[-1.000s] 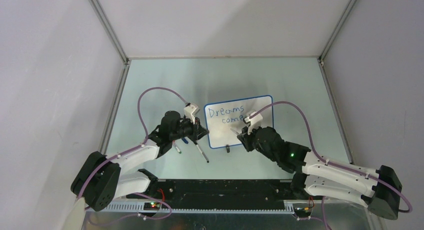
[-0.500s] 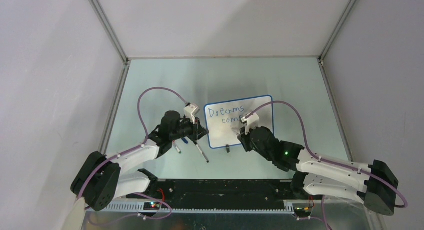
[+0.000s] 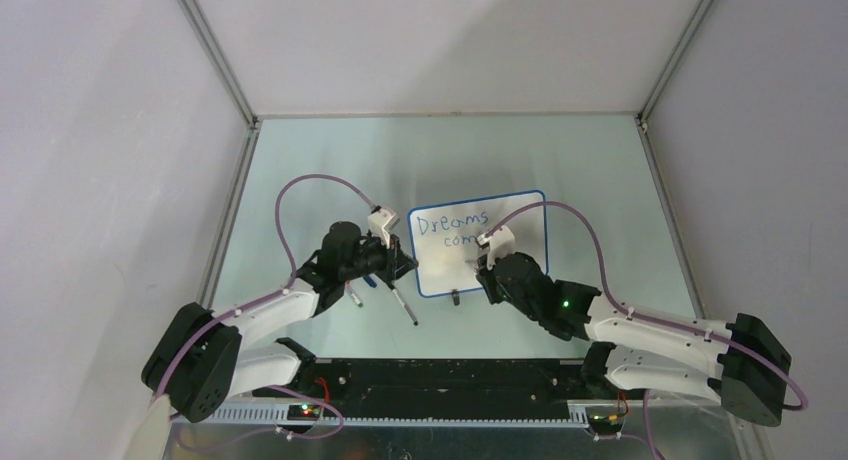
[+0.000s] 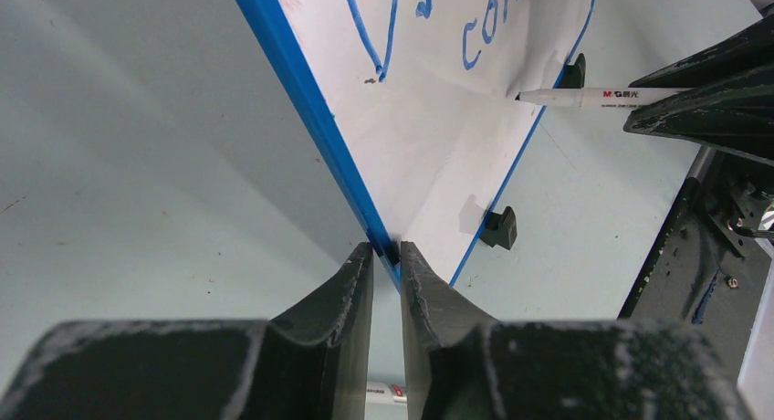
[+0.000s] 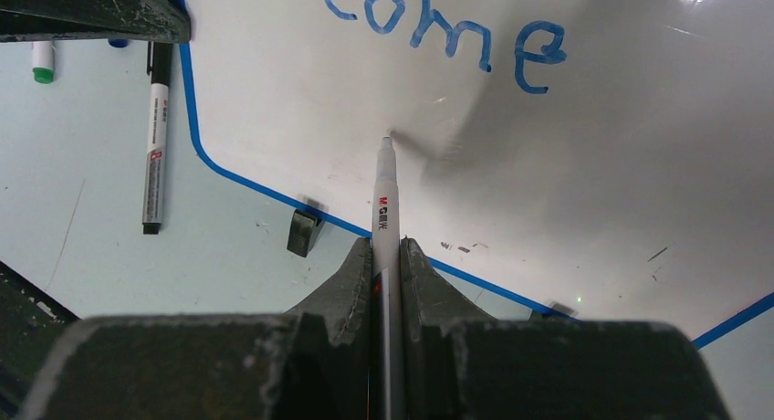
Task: Write a sentence on the whiteboard
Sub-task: Write a sentence with the whiteboard marker.
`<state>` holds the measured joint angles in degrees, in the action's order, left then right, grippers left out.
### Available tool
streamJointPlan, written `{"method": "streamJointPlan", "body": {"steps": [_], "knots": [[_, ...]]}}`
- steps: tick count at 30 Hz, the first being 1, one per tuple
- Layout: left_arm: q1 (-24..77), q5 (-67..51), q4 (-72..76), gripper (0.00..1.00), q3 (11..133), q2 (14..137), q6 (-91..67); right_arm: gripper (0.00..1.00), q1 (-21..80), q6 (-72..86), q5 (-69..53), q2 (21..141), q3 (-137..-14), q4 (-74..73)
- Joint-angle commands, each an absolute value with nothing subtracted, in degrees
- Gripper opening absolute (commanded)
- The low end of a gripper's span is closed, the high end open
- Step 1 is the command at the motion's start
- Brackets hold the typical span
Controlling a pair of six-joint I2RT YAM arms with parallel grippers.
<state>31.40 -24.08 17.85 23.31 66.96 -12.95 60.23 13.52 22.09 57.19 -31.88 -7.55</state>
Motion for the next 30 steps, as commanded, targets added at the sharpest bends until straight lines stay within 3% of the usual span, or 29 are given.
{"method": "streamJointPlan", "body": {"steps": [1,18,30], "knots": [[31.7,-24.1,19.0,0.22,24.6,66.1,-11.6,0.0,59.9,14.4,24.0,58.1,-34.9,-7.1],[31.8,-24.0,18.9,0.22,24.5,66.0,-11.6,0.0,58.7,15.3,26.6,55.6,-35.2,-11.0],[31.7,-24.1,19.0,0.22,24.5,66.0,-11.7,0.0,58.5,14.0,20.8,55.1,-35.2,-8.0]]}}
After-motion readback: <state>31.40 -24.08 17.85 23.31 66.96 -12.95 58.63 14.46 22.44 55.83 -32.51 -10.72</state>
